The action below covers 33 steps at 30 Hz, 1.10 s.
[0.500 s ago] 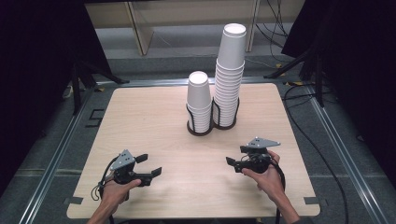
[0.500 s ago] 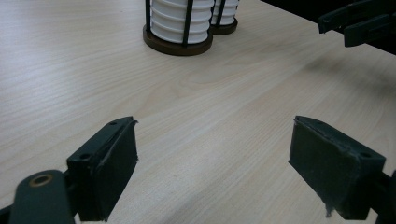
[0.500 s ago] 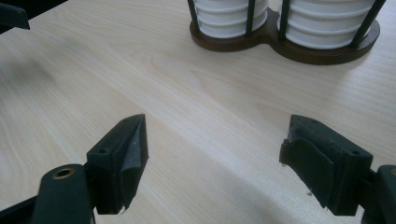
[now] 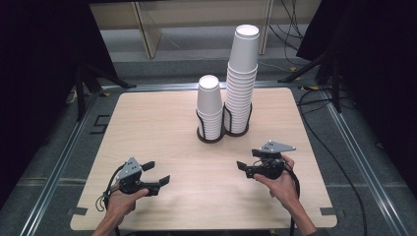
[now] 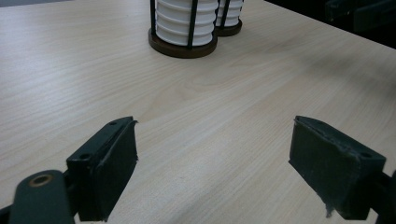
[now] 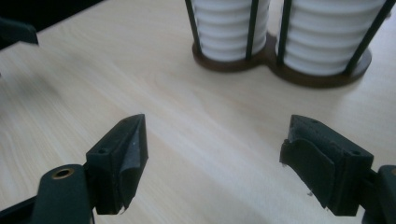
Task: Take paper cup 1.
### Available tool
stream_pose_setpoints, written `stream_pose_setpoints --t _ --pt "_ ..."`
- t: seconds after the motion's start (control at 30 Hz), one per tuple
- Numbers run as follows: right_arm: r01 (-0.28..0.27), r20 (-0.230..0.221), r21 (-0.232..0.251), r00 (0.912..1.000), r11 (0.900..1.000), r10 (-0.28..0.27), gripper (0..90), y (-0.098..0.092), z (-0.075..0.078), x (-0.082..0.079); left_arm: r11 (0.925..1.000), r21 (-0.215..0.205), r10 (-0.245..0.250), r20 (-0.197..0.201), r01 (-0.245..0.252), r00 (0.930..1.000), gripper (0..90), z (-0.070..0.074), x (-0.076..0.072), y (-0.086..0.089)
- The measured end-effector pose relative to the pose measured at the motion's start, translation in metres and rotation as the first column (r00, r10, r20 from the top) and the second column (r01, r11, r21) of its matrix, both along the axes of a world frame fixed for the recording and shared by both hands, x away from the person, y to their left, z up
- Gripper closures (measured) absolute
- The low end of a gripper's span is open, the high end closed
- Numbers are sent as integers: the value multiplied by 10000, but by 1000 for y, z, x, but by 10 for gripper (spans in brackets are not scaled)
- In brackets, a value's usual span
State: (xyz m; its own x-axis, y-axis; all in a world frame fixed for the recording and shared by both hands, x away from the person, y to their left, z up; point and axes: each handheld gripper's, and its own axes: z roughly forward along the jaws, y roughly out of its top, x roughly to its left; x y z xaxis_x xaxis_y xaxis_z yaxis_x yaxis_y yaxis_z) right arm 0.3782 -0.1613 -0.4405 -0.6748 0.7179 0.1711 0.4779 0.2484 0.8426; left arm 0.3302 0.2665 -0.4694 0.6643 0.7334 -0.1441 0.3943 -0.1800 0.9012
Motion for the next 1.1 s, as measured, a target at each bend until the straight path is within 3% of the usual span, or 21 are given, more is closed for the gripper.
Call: stream_pose_setpoints --t 0.03,0.13,0.3,0.33,0.43,0.47,0.53,0.6,0.63,0.67,0.7,1.1 --pt "57 -155 338 9999 9994 -52 218 3 4 0 10000 17 6 5 -6 10000 146 0 0 0" --pt "-22 536 169 9986 9999 13 217 7 19 6 10000 -31 42 37 -41 10000 146 0 0 -1" --pt "-70 1009 184 9949 9998 52 215 17 40 13 9999 138 25 12 -26 10000 146 0 0 -1" --pt "-41 893 640 9960 9979 -16 214 21 43 15 10000 72 7 6 -7 10000 146 0 0 -2" --pt "16 1296 472 9915 9989 -77 211 27 54 25 9998 179 56 15 -56 10000 146 0 -1 -1" --pt "-31 1147 674 9934 9977 -46 208 30 57 29 9999 124 18 32 -18 10000 146 0 0 -1" --pt "-38 1386 824 9903 9966 -77 205 35 63 36 9999 20 98 -3 -98 10000 146 -1 0 -2" --pt "247 1289 784 9911 9966 -347 200 39 68 39 9999 153 52 -21 -52 10000 146 0 0 -1" --pt "203 1606 655 9865 9976 -306 196 40 70 43 9999 159 33 0 -33 10000 146 -1 0 -1" --pt "230 1352 768 9903 9968 -332 196 43 73 44 9997 216 77 -22 -77 10000 146 -1 0 -1" --pt "256 1585 784 9866 9966 -379 196 45 75 46 9998 206 76 -27 -76 10000 146 -1 0 -1" --pt "442 1839 1062 9809 9934 -633 178 70 102 71 9994 310 125 -98 -122 9999 146 -1 0 -2"
